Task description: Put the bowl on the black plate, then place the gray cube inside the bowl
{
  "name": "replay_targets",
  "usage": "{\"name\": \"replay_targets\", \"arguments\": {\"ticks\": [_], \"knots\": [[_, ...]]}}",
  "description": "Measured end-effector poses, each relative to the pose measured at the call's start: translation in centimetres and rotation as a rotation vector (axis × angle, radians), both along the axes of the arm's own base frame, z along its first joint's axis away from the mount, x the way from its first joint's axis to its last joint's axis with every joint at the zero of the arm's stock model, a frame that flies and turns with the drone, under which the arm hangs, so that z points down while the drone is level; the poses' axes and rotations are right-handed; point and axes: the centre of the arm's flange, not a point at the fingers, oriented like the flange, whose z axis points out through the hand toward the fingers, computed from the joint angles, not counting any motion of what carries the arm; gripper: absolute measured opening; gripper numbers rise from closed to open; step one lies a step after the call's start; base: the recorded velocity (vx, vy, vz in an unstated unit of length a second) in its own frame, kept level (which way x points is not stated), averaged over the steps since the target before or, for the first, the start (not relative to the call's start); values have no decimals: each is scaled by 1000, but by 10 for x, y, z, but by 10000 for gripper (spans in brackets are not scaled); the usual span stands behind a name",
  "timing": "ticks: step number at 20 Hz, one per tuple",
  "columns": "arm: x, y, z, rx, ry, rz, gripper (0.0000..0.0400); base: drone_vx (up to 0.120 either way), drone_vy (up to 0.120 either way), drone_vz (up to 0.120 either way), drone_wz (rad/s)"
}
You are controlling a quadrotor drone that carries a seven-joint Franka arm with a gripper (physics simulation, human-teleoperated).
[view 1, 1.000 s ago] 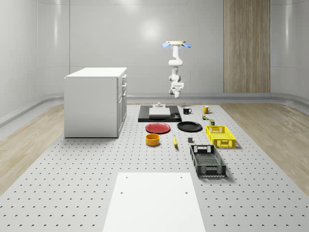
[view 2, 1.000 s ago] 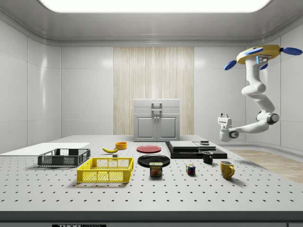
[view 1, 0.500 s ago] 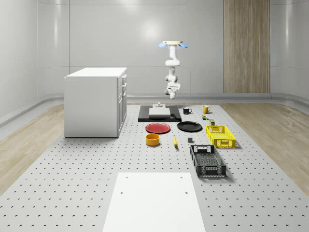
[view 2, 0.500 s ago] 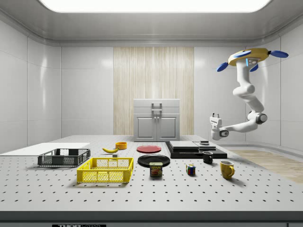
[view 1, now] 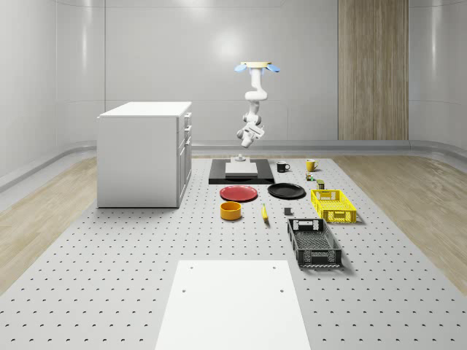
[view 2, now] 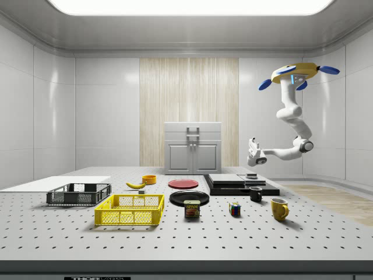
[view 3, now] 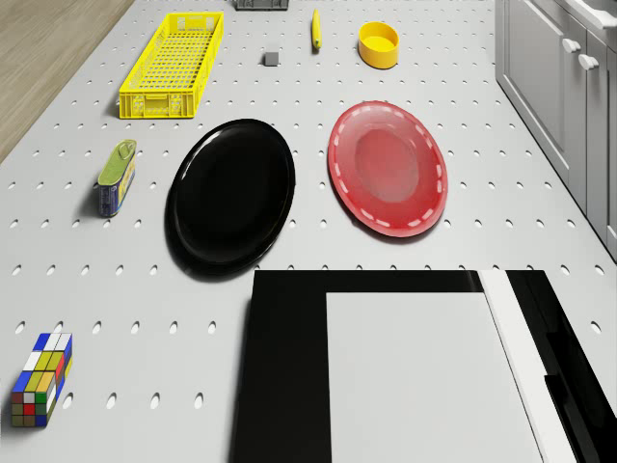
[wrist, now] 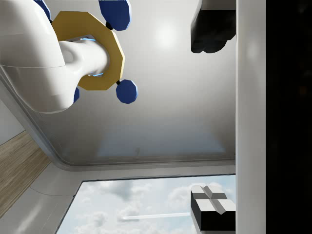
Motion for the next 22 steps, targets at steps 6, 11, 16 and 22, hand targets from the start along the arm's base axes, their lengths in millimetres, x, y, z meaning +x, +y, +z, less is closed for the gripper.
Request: {"name": "replay_targets", "arguments": {"ticks": [6,11,16,22], "knots": [[2,36,-77,-883,0,-30,400,120,0,0,0],[5,7,-147,-1672,1,-59,400,120,0,0,0],[5,-31,-171,-2124,3,-72,400,120,0,0,0],[5,-52,-177,-2344,4,-73,400,120,0,0,0]]}}
